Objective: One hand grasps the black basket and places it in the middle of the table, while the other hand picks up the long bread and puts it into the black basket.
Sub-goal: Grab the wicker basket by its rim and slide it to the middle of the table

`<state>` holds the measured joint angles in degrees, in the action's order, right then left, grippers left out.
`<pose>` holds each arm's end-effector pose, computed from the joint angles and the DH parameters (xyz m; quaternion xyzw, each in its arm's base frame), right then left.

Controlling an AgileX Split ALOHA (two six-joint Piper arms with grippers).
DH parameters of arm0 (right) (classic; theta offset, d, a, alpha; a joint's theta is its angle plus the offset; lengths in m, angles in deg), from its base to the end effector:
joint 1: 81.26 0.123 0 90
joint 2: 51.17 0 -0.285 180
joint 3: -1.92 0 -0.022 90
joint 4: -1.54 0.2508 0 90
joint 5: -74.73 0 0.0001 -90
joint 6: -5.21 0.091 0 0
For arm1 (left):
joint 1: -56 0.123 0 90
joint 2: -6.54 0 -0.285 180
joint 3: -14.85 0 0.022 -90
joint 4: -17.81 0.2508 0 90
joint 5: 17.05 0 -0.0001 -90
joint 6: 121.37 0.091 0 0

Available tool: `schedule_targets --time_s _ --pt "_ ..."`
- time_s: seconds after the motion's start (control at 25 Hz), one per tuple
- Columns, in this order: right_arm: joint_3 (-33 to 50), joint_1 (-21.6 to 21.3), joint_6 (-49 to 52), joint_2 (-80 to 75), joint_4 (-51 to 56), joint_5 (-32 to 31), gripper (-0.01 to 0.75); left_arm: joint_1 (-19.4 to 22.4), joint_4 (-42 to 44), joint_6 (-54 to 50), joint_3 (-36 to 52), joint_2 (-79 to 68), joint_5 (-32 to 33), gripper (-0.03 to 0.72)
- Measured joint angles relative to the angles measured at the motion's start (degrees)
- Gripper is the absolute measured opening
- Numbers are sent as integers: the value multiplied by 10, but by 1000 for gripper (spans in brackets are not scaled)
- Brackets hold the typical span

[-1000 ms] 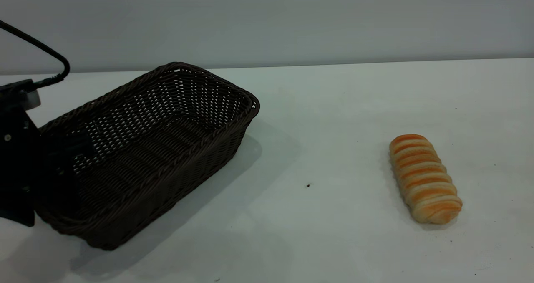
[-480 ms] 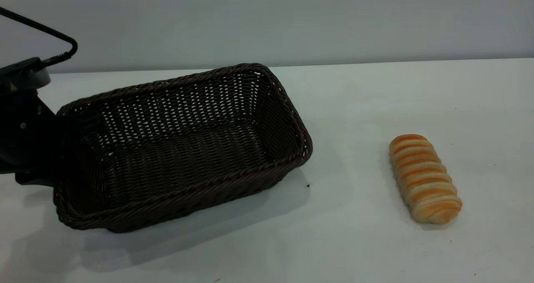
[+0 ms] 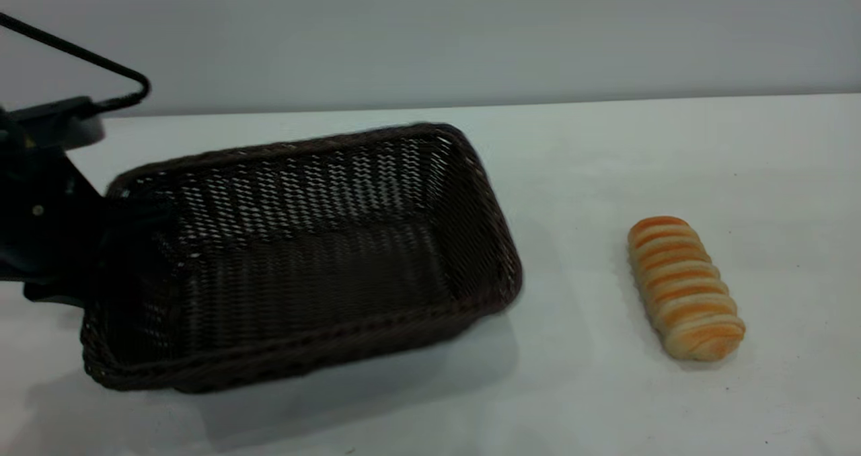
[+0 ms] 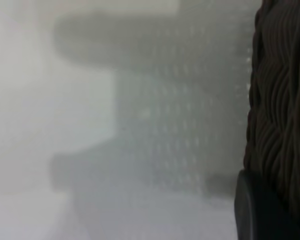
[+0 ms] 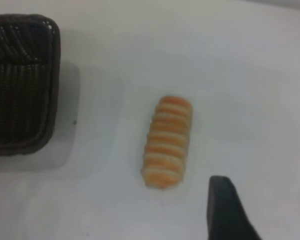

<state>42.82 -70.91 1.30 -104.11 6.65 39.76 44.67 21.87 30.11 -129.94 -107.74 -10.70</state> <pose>0.1475 0.0317 0.2987 -0.0901 0.8967 0.0630 0.4287 0.2949 -0.0584 0.0948 -0.1128 0.9713 -0.0607 0.2004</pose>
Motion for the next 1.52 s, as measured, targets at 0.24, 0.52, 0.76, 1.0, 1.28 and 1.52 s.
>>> schedule_targets --time_s 0.24,0.52,0.76,1.0,1.28,1.52 --pt "0 0 0 -73 1 36 357 -31 2 47 -48 0 49 139" --pt "0 0 0 -156 12 86 357 -42 6 87 -104 -17 88 139" --pt "0 0 0 -228 41 138 357 -68 4 92 -134 -58 94 139" --pt "0 0 -10 -291 45 171 357 -72 1 87 -142 -74 99 139" --pt "-1 0 -15 -359 47 229 427 -73 6 90 -177 -79 155 364" --pt "-4 0 -15 -423 47 286 525 -73 4 102 -229 -79 224 662"
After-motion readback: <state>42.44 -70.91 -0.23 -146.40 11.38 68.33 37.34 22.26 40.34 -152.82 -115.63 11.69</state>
